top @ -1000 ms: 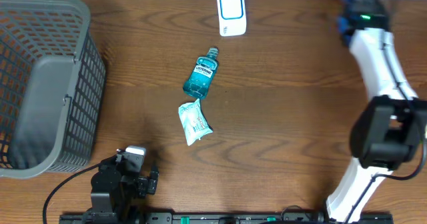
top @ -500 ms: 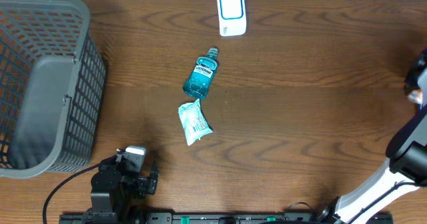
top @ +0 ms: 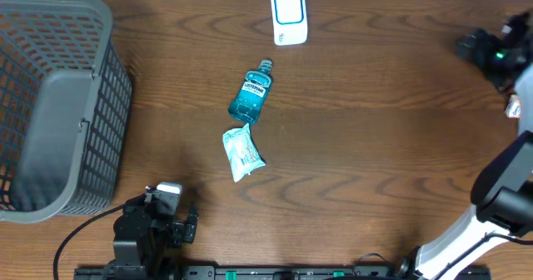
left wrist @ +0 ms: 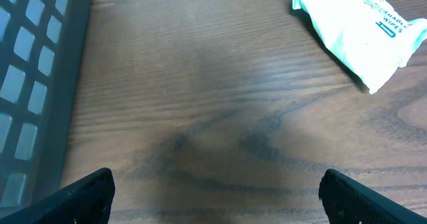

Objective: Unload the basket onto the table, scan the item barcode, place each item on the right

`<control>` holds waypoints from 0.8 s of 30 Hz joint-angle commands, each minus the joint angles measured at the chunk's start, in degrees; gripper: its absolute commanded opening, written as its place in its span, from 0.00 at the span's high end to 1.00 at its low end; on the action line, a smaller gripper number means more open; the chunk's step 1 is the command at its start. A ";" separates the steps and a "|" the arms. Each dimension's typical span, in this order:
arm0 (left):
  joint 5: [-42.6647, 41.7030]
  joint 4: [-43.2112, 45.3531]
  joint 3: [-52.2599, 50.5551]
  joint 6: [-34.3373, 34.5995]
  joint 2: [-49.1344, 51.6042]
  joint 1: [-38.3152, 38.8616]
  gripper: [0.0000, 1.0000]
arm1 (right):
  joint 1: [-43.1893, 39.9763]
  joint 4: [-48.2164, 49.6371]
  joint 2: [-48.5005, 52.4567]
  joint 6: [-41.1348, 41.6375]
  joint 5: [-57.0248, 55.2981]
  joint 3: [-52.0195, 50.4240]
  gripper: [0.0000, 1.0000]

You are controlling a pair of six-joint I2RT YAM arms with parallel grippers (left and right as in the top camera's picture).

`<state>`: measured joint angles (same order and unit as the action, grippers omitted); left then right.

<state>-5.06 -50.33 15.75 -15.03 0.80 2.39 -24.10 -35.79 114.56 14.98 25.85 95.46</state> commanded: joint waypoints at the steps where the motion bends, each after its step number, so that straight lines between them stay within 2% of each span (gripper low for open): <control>1: -0.33 -1.90 -0.68 0.11 -0.17 -0.20 0.02 | 6.27 -2.45 -0.98 9.53 13.99 0.11 0.01; 5: -0.33 -1.90 -0.68 0.11 -0.17 -0.20 0.02 | 15.67 -4.09 -0.98 11.76 15.21 -0.57 0.01; 9: -0.33 -1.90 -0.68 0.11 -0.17 -0.20 0.02 | 26.18 -3.58 -1.03 12.96 11.52 -0.57 0.02; 14: -0.33 -1.90 -0.68 0.11 -0.17 -0.20 0.02 | 39.43 0.52 -1.03 22.01 -12.26 0.04 0.01; 18: -0.33 -1.90 -0.68 0.11 -0.17 -0.20 0.02 | 48.61 4.55 -0.83 26.03 -27.36 0.04 0.01; 24: -0.33 -1.90 -0.68 0.11 -0.17 -0.20 0.02 | 55.82 11.61 -0.17 28.20 -35.47 0.04 0.01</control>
<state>-5.06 -50.33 15.75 -15.03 0.80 2.39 30.02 -26.13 114.43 40.25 -0.14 95.18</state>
